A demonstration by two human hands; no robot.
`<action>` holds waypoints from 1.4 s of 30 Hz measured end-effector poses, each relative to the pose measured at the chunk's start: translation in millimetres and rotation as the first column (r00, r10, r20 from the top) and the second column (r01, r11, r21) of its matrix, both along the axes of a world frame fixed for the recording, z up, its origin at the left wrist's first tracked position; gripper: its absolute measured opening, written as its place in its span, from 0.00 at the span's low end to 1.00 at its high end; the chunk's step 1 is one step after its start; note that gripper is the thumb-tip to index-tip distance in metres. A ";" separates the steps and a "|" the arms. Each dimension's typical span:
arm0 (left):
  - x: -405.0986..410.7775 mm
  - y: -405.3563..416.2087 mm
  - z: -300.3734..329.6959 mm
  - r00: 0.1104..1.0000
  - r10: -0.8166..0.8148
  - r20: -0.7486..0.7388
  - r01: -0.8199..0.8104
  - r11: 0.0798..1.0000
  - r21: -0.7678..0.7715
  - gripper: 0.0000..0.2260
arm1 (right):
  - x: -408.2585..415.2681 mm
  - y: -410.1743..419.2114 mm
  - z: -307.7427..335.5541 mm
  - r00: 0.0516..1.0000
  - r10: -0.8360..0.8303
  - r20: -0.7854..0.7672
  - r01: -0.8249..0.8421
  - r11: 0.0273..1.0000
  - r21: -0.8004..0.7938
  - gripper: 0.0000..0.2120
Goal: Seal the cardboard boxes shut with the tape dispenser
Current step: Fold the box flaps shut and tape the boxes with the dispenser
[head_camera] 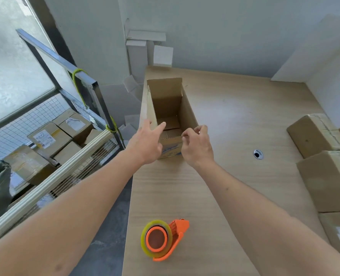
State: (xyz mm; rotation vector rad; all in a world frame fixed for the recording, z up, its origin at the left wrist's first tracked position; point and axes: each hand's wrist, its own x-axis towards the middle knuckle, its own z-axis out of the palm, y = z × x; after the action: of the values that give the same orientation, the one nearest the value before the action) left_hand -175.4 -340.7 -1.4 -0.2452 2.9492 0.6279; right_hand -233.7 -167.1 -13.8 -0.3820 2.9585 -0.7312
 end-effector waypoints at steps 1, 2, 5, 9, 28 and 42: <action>6.1 8.3 1.1 0.999 -0.018 0.027 0.018 1.000 -0.016 0.33 | 9.4 9.2 0.2 1.000 -0.001 0.005 0.001 1.000 -0.006 0.06; 11.7 15.5 2.7 0.998 -0.032 0.047 0.034 0.999 -0.035 0.35 | 17.9 18.4 0.9 1.000 -0.005 0.006 0.005 1.000 -0.013 0.06; 27.9 33.7 6.0 0.996 -0.048 0.080 0.056 0.993 -0.104 0.36 | 39.1 47.7 4.4 1.000 -0.019 0.005 0.019 1.000 -0.013 0.04; 53.3 62.1 3.1 0.999 0.013 0.053 -0.002 0.981 -0.192 0.32 | 58.5 91.0 0.9 1.000 -0.003 0.016 0.003 1.000 0.023 0.05; 119.7 186.9 7.6 0.997 -0.027 -0.066 0.008 0.959 -0.282 0.12 | 85.9 205.6 -14.4 0.980 0.106 0.167 -0.097 0.993 -0.062 0.31; 110.5 110.1 -21.8 0.986 0.161 -0.038 -0.152 0.970 0.188 0.58 | 76.5 188.0 -29.0 0.882 0.158 0.443 -0.168 0.986 -0.017 0.38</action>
State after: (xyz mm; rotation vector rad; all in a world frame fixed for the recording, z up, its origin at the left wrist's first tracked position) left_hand -64.9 -230.6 -23.2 -0.4527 2.9154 0.9361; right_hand -157.3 20.9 -42.8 -0.3948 2.4687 -0.6598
